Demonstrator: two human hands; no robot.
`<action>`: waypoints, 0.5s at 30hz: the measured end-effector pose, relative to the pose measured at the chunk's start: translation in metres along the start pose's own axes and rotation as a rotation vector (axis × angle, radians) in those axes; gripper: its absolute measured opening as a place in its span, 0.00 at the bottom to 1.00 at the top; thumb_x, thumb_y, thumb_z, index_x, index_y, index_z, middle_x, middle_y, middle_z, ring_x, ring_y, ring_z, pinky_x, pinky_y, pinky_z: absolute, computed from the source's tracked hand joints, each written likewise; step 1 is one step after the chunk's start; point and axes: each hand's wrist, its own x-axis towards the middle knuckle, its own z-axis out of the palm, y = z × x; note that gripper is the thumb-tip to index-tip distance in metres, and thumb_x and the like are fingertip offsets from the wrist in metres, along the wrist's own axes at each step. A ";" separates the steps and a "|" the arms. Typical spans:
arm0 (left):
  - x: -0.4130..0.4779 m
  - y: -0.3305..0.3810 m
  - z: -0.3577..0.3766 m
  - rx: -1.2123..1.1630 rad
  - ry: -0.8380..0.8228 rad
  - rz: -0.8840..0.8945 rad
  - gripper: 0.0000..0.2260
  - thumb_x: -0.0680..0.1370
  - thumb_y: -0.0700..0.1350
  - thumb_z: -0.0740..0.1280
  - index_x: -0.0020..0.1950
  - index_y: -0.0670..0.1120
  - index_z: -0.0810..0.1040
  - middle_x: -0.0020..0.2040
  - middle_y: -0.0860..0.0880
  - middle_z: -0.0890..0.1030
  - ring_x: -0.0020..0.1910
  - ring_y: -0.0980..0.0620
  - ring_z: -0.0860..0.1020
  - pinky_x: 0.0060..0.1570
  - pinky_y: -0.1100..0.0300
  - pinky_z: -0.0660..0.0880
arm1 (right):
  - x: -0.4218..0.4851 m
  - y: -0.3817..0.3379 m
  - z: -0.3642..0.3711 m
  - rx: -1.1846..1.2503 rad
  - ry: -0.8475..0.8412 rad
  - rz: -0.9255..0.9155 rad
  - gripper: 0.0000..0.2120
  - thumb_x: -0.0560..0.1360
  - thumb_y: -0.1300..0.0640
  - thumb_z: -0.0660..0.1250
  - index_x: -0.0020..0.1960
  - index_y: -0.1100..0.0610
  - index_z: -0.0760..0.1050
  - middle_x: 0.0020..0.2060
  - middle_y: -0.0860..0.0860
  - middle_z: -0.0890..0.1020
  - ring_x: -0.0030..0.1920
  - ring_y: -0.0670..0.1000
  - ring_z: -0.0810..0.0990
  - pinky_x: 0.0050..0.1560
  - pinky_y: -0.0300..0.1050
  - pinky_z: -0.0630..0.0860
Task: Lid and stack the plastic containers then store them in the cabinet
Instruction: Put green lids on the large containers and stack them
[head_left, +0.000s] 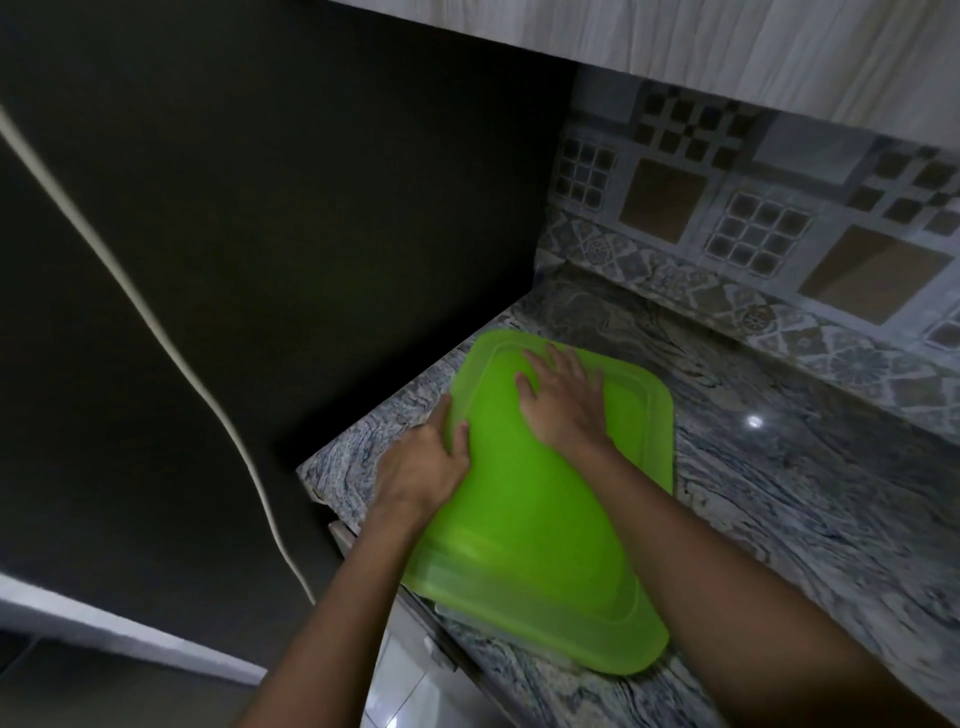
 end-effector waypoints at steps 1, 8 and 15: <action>0.000 0.001 0.000 -0.004 0.010 0.002 0.26 0.80 0.61 0.50 0.77 0.56 0.56 0.59 0.41 0.81 0.56 0.41 0.79 0.55 0.48 0.75 | 0.000 0.001 0.000 0.003 0.018 -0.007 0.25 0.80 0.41 0.50 0.76 0.45 0.61 0.78 0.49 0.58 0.79 0.54 0.52 0.76 0.63 0.49; 0.001 0.002 -0.001 -0.042 0.060 -0.031 0.25 0.79 0.62 0.51 0.75 0.57 0.60 0.58 0.41 0.82 0.56 0.40 0.80 0.56 0.46 0.76 | -0.018 -0.002 -0.008 0.076 -0.003 0.057 0.26 0.80 0.43 0.53 0.76 0.48 0.62 0.78 0.50 0.59 0.78 0.52 0.54 0.77 0.60 0.48; 0.002 0.003 0.003 -0.013 0.076 -0.052 0.27 0.79 0.63 0.50 0.75 0.52 0.62 0.60 0.40 0.80 0.58 0.40 0.78 0.56 0.46 0.76 | -0.129 0.027 -0.022 0.057 -0.138 0.273 0.30 0.80 0.36 0.46 0.79 0.44 0.48 0.80 0.48 0.45 0.79 0.50 0.41 0.74 0.67 0.42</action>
